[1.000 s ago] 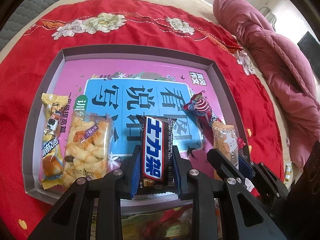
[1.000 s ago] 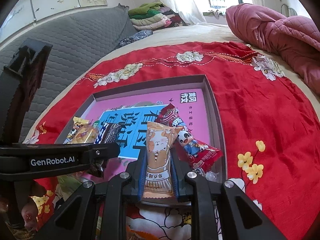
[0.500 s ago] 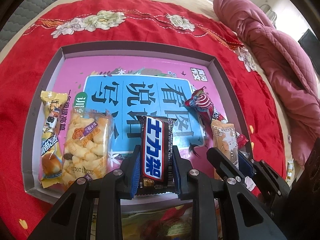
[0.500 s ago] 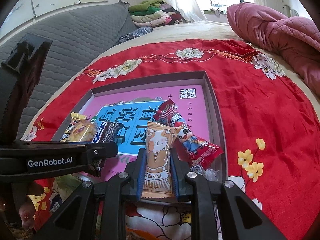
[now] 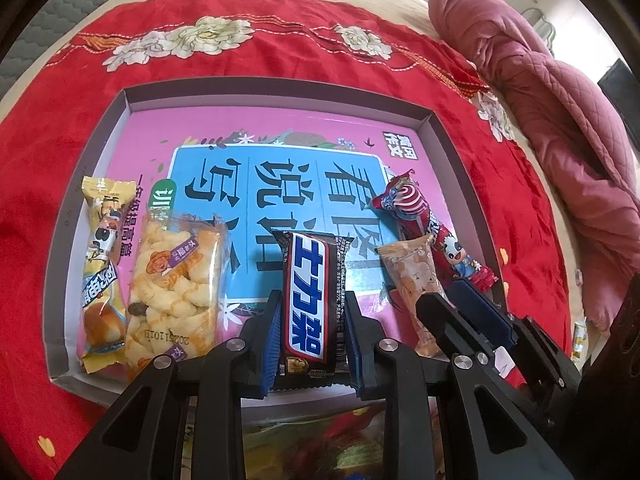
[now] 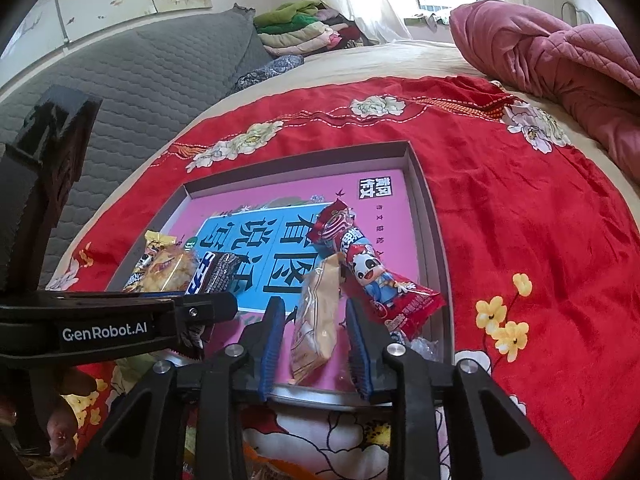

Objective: Organize snacks

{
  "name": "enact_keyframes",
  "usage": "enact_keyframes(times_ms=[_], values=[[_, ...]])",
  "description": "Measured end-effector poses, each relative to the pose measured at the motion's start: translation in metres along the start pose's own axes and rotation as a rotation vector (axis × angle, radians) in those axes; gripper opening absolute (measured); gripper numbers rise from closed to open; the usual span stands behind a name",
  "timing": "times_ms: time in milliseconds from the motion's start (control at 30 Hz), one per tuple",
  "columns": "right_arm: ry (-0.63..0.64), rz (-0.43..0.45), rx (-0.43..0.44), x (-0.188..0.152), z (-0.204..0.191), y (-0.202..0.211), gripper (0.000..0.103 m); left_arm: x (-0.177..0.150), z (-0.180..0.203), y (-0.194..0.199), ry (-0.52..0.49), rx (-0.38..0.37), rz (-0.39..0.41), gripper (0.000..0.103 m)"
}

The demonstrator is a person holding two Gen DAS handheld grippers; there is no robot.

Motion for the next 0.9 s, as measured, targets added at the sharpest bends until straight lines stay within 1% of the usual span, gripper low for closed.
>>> enact_keyframes(times_ms=[200, 233, 300, 567, 600, 667, 800, 900], values=[[-0.019, 0.013, 0.01, 0.002, 0.002, 0.003, 0.033, 0.0, -0.001, 0.003, 0.002, -0.005, 0.003, 0.029], [-0.022, 0.017, 0.012, 0.003, 0.002, 0.004, 0.034, 0.0, -0.001, 0.003, 0.004, -0.006, 0.004, 0.029], [-0.029, 0.027, 0.017, 0.004, 0.003, 0.006, 0.039, 0.0, -0.002, 0.004, 0.007, -0.003, 0.005, 0.03], [-0.034, 0.044, 0.028, 0.006, 0.003, 0.011, 0.039, 0.0, -0.004, 0.01, 0.015, -0.004, 0.021, 0.031], [-0.035, 0.046, 0.028, 0.007, 0.003, 0.012, 0.039, 0.001, -0.003, 0.011, 0.015, -0.005, 0.023, 0.031], [-0.036, 0.052, 0.031, 0.008, 0.004, 0.014, 0.039, 0.001, -0.003, 0.013, 0.012, 0.002, 0.029, 0.039], [-0.038, 0.064, 0.033, 0.009, 0.004, 0.016, 0.04, 0.002, -0.003, 0.019, 0.01, 0.007, 0.041, 0.042], [-0.042, 0.072, 0.035, 0.01, 0.004, 0.019, 0.044, 0.002, -0.002, 0.022, 0.007, 0.017, 0.05, 0.046]])
Point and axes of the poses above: each gripper's, at about its wrist camera, not at the fingertips, and y roughly against the way its jaws point, z to its right, x to its top, the point moved 3 cm from there along -y, roughly the way its jaws point, and after that the axes turned 3 degrees about -z, right-handed, at the moved point
